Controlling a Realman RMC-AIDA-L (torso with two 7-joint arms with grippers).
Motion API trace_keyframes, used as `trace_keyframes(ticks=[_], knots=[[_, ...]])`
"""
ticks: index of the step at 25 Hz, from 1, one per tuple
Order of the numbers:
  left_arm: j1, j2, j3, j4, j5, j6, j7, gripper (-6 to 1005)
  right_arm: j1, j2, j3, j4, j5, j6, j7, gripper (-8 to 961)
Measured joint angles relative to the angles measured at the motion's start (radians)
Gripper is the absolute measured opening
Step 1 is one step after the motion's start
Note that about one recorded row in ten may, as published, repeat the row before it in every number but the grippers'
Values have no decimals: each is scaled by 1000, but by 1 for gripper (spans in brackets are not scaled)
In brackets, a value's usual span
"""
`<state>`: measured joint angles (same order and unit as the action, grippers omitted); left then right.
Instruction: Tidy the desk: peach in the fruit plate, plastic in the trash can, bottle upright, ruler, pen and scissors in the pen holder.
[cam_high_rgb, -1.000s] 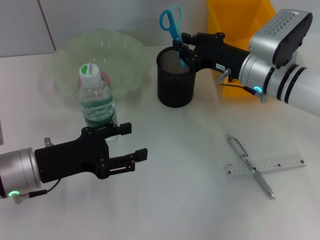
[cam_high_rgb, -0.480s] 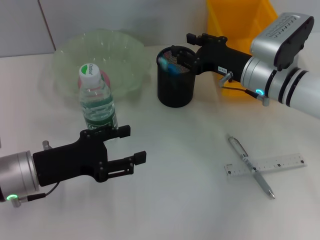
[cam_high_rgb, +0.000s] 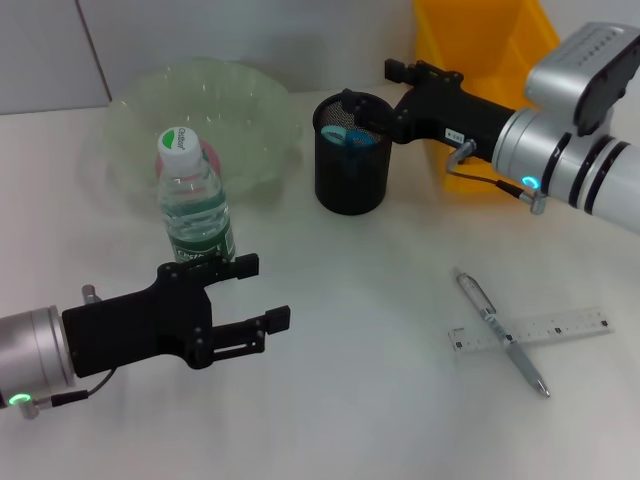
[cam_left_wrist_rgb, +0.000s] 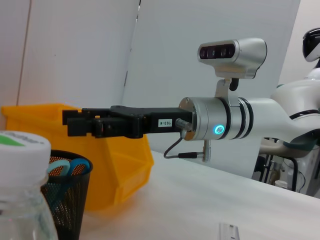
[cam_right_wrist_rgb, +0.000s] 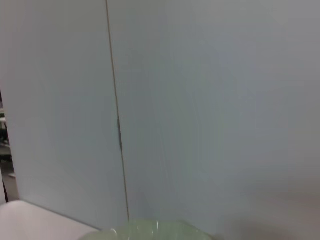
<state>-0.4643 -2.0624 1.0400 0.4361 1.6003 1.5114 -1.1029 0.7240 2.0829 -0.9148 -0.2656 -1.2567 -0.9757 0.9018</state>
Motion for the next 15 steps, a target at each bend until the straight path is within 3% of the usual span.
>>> trace_keyframes(ticks=[5, 8, 9, 11, 13, 15], knots=[[15, 1, 0, 23, 3, 5, -1, 792, -36, -4, -16, -47, -4, -49, 78, 765], [22, 2, 0, 36, 3, 9, -7, 792, -100, -6, -98, -156, -5, -84, 209, 765], [23, 2, 0, 39, 4, 12, -10, 792, -162, -10, -171, -275, -22, -100, 339, 766], [25, 2, 0, 41, 5, 20, -11, 792, -185, -12, -189, -320, -36, -107, 384, 766], [26, 7, 0, 41, 6, 35, -12, 792, -265, -14, -199, -543, -220, -178, 646, 766], [26, 9, 0, 41, 6, 37, -13, 792, -276, -14, -194, -599, -281, -206, 710, 766]])
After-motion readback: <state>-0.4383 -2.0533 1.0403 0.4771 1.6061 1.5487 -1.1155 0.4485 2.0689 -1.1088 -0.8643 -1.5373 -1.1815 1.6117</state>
